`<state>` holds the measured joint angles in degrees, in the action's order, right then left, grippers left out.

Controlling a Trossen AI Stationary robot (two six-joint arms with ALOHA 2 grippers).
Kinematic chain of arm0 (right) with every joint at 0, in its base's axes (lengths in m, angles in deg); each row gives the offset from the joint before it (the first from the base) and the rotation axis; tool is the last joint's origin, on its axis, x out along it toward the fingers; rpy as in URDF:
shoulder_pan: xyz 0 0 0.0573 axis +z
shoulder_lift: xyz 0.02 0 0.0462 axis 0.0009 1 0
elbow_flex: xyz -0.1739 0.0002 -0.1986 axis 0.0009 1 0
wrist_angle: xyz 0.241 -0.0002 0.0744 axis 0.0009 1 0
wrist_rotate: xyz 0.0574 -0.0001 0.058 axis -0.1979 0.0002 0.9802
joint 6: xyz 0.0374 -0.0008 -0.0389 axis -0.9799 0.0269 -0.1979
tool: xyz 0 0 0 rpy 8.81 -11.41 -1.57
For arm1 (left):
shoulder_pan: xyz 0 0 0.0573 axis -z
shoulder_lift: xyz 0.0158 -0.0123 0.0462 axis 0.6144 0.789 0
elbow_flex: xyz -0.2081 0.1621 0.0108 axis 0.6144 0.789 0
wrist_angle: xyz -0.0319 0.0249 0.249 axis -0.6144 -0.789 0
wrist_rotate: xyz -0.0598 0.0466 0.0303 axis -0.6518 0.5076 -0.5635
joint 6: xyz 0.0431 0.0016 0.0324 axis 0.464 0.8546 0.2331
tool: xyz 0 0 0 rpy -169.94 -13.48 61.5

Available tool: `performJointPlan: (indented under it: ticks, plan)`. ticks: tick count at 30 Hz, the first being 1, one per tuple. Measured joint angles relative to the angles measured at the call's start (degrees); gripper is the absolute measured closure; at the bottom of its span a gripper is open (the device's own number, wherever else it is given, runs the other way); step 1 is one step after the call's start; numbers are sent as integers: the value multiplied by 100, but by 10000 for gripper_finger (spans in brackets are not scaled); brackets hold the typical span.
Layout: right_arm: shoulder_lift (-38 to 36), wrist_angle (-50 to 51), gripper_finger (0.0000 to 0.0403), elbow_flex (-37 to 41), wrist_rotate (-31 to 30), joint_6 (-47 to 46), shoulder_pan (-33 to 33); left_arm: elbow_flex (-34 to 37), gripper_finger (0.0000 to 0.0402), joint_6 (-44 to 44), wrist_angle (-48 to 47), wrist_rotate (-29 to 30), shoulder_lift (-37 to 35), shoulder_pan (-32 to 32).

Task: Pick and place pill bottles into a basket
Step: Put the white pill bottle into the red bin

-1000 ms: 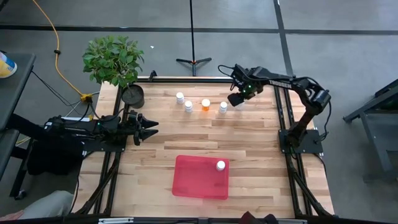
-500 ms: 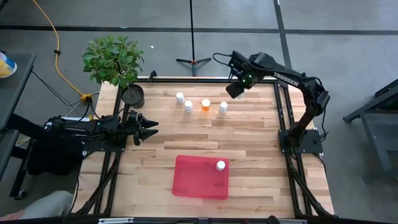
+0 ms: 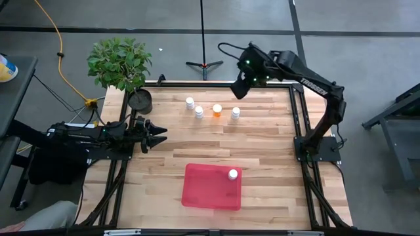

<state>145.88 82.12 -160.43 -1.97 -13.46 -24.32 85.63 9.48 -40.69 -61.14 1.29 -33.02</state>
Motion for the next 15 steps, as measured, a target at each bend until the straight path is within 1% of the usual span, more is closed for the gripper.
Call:
performJointPlan:
  ticks: [7, 15]
  plan:
    - [2, -434, 255, -42, 253, -302, 871, 0, 92, 3, 1, 1, 0, 0]
    - [122, -970, 255, -40, 87, -708, 1880, 0, 92, 170, 0, 0, 2, 0]
